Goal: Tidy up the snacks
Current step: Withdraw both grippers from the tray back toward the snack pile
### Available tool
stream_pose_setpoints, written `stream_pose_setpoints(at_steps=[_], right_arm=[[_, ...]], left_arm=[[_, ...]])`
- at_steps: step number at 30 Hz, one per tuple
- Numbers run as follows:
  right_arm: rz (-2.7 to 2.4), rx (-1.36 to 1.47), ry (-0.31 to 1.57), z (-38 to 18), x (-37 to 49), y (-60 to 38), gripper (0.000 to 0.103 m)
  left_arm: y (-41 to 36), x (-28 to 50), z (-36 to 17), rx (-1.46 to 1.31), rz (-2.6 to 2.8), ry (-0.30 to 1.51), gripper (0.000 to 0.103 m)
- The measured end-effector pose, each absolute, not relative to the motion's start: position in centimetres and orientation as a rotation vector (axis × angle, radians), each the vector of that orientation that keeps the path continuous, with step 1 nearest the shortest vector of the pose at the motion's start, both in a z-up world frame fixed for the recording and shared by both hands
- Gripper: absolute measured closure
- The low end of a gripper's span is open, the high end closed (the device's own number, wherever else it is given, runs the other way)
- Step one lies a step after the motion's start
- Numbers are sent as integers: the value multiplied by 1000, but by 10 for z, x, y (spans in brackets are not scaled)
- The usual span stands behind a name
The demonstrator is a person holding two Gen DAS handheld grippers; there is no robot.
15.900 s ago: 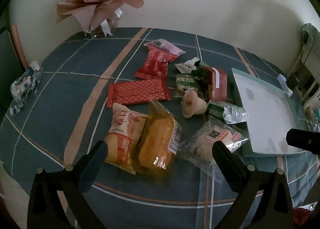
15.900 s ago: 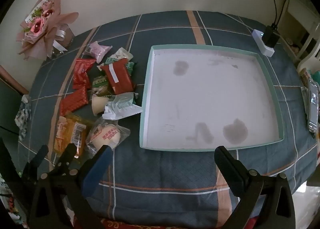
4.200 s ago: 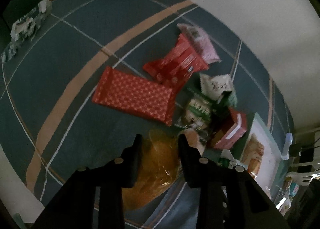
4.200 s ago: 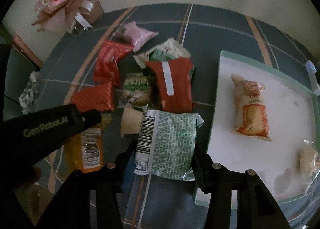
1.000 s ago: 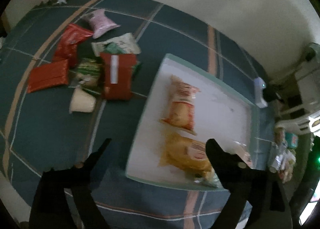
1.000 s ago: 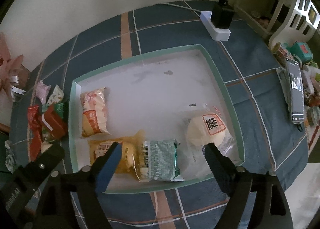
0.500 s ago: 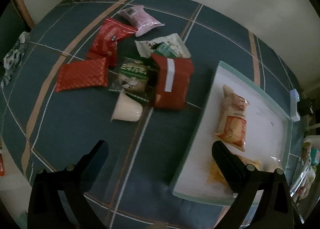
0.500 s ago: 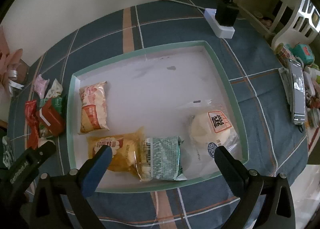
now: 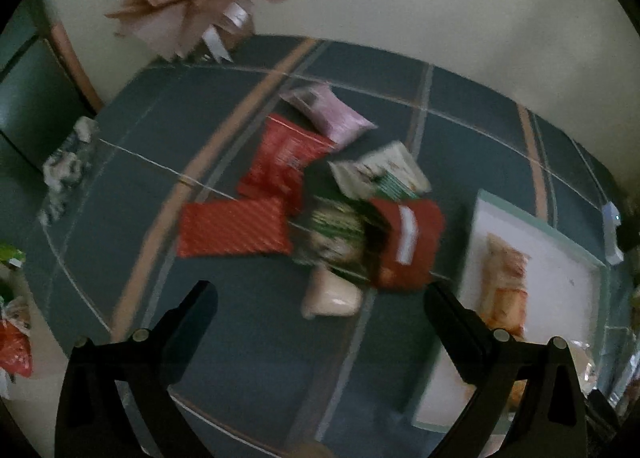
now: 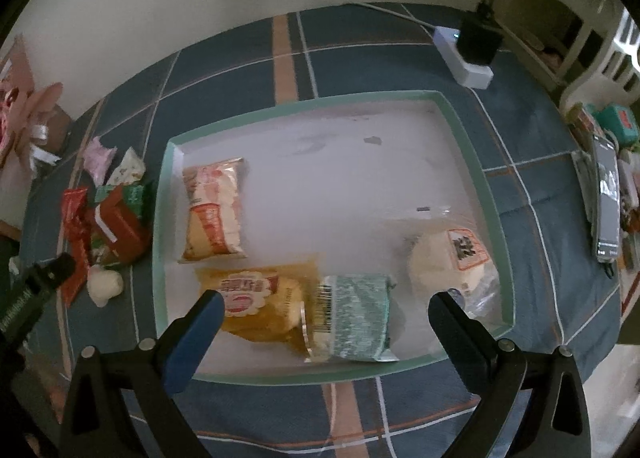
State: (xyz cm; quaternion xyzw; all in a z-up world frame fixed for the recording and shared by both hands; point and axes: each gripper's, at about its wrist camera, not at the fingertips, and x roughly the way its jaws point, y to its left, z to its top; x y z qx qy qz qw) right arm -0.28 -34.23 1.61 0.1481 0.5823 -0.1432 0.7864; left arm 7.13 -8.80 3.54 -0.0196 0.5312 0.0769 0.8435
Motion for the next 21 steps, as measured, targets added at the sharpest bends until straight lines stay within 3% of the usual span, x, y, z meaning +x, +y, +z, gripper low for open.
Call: stream_pose_setpoints(at_steps=[6, 21], right_arm=[[-278, 299, 1235, 20, 3, -323, 0], [-90, 264, 1196, 22, 30, -229, 0]], left_arm=[[-58, 77, 46, 35, 229, 1075, 0], [-12, 91, 16, -29, 280, 1166, 0]])
